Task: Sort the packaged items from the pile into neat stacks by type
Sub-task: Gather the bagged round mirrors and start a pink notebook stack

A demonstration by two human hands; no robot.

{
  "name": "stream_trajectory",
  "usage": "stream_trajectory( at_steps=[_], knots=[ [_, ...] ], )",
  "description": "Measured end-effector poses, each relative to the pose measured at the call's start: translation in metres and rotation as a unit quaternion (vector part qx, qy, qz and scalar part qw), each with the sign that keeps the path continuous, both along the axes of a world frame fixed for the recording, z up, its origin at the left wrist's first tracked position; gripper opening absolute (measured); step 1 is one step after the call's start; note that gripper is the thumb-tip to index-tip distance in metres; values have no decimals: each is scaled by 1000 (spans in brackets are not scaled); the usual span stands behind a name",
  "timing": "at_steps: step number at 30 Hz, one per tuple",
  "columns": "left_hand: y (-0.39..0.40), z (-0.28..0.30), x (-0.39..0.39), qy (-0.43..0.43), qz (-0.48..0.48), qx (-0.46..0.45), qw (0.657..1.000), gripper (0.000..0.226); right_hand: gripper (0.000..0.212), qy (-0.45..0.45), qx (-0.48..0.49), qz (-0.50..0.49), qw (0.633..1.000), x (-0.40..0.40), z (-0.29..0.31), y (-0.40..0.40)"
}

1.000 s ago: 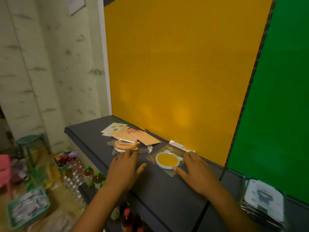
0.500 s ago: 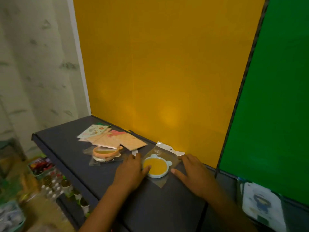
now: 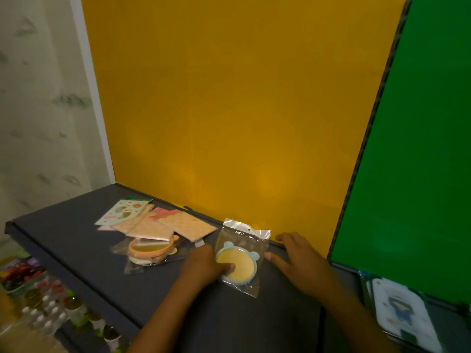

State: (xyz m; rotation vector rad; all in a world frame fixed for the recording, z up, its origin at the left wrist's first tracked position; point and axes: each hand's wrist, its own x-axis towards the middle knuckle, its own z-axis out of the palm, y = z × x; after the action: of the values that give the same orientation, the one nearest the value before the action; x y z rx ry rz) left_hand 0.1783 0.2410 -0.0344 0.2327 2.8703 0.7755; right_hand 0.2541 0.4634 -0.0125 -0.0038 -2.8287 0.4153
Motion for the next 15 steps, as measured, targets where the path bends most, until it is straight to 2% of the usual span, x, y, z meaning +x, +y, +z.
stream_trajectory(
  at_steps=[4, 6, 9, 15],
  knots=[
    [-11, 5, -9, -18, 10, 60, 998, 61, 55, 20, -11, -8, 1000, -2, 7, -2],
    [-19, 11, -9, -28, 32, 147, 988, 50, 55, 27, -14, -11, 999, -5, 11, -8],
    [-37, 23, -7, -72, 75, 279, 955, 24, 55, 35, -13, -10, 999, -12, 15, -21],
    [-97, 44, -4, -97, 167, 446, 874, 23, 51, 33, -42, 16, 998, -41, 19, -61]
  ],
)
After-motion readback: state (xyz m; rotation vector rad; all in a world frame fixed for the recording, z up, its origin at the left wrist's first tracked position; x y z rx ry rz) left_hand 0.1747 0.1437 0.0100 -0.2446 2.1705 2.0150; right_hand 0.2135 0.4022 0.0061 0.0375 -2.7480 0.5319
